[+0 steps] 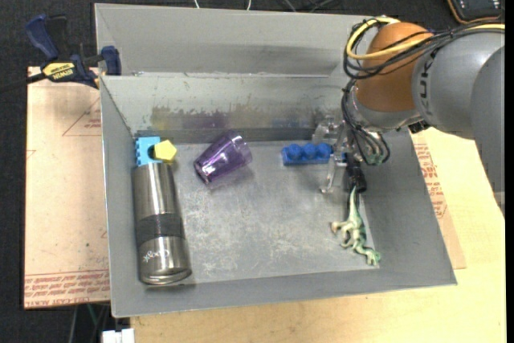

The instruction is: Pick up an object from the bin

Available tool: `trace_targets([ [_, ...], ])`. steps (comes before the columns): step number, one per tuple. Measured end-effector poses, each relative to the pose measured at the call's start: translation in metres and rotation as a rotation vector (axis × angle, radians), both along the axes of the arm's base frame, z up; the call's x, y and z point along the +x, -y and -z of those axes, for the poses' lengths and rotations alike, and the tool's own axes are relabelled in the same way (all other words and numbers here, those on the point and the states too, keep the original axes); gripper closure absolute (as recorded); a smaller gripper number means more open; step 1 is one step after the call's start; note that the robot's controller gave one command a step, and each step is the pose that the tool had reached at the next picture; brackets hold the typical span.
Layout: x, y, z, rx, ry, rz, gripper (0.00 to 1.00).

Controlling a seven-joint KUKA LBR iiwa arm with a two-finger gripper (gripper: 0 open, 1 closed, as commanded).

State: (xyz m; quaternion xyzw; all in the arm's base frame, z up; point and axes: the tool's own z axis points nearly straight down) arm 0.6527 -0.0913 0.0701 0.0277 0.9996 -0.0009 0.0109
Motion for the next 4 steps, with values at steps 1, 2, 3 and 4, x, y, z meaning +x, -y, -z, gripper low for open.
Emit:
trace_targets([
  [1, -0.010, -0.010, -0.001, 0.004, -0.001, 0.094, 1.00],
  [2, -0.010, -0.010, -0.001, 0.004, -0.001, 0.094, 1.00],
  [3, -0.010, -0.010, -0.020, 0.004, -0.002, 0.094, 1.00],
  [4, -0.009, -0.010, -0.031, 0.004, 0.002, 0.094, 1.00],
])
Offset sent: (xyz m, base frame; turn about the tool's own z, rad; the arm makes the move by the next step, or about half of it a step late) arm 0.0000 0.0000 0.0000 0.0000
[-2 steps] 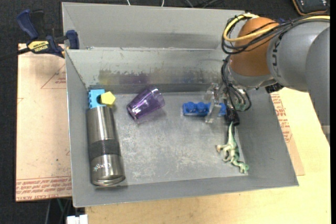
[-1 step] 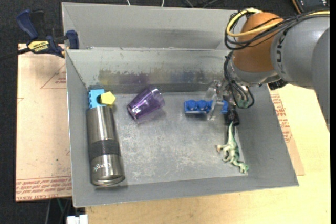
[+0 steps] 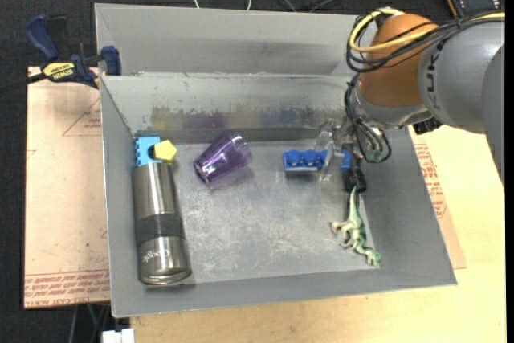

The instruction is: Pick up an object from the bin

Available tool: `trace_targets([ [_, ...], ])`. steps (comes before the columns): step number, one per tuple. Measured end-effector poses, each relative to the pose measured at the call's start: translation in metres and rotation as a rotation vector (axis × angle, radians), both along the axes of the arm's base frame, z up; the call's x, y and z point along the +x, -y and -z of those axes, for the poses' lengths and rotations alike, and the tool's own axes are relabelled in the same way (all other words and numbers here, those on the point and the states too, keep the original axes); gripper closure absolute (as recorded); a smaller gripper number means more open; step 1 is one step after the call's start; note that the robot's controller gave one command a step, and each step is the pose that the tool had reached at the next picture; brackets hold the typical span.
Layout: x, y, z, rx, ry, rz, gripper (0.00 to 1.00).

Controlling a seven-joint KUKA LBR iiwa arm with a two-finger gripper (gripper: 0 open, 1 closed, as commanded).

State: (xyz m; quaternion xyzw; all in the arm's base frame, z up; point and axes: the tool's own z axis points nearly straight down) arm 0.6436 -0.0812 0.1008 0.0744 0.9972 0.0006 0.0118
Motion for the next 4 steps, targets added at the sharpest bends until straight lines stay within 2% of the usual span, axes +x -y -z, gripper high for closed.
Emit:
trace_targets([
  [4, 0.001, 0.000, -0.070, 0.000, 0.003, -0.002, 1.00],
])
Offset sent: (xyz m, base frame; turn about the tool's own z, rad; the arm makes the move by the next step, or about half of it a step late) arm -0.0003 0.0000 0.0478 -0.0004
